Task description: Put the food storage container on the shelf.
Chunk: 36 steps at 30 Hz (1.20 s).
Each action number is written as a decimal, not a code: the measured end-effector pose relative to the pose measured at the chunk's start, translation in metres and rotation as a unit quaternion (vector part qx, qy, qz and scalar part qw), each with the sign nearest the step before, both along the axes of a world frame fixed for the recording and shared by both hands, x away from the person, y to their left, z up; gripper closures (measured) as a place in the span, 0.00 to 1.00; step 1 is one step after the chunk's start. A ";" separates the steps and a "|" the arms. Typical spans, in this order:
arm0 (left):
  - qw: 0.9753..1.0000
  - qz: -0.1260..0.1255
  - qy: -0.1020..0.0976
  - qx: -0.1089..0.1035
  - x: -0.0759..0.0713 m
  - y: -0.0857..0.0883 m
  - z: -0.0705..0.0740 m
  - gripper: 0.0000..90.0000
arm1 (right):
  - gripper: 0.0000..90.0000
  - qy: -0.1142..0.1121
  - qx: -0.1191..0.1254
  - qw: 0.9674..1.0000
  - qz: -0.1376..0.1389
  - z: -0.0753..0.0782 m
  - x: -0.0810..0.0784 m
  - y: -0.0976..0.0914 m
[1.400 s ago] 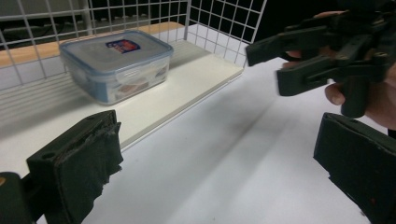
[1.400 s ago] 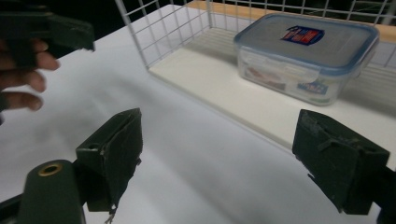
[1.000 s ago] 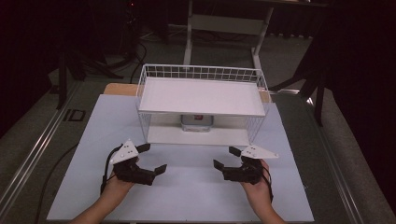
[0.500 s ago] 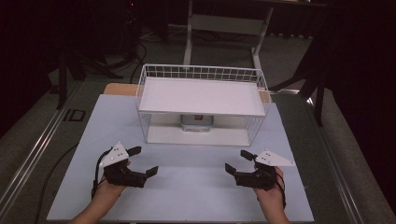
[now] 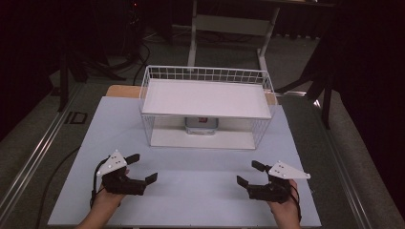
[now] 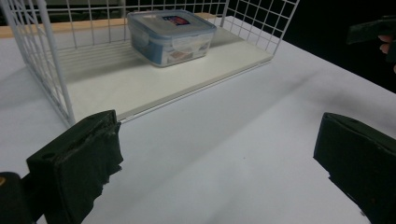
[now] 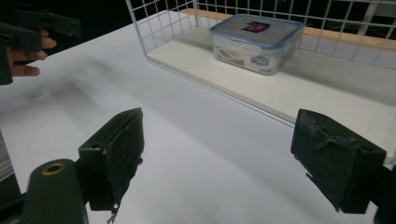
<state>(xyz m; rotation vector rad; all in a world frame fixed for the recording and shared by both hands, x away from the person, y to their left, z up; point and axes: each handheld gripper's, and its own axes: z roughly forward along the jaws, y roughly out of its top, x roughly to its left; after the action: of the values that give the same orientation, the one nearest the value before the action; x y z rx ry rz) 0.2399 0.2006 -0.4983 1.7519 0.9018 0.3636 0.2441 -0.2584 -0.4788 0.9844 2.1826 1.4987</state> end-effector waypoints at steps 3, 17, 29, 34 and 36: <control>1.000 0.002 -0.002 -0.001 0.001 0.001 -0.001 0.02 | 0.17 -0.001 0.003 1.000 -0.004 -0.002 0.001 -0.004; 1.000 -0.001 -0.007 -0.008 0.002 -0.001 -0.008 0.02 | 0.18 0.015 0.018 1.000 -0.012 -0.016 0.013 -0.015; 1.000 -0.003 0.013 -0.008 0.007 -0.003 -0.015 0.02 | 0.18 0.021 0.006 1.000 -0.015 -0.020 0.017 -0.016; 1.000 0.005 0.019 -0.006 0.008 -0.001 -0.016 0.02 | 0.18 0.033 0.007 0.999 -0.017 -0.023 0.020 -0.018; 1.000 0.006 0.018 -0.003 0.008 -0.001 -0.016 0.02 | 0.19 0.036 0.006 0.999 -0.016 -0.024 0.021 -0.018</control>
<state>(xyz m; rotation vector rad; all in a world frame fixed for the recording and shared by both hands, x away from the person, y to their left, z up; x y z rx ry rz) 0.2483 0.1995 -0.5148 1.7517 0.9389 0.3383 0.2651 -0.2765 -0.5027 1.0878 2.1987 1.4868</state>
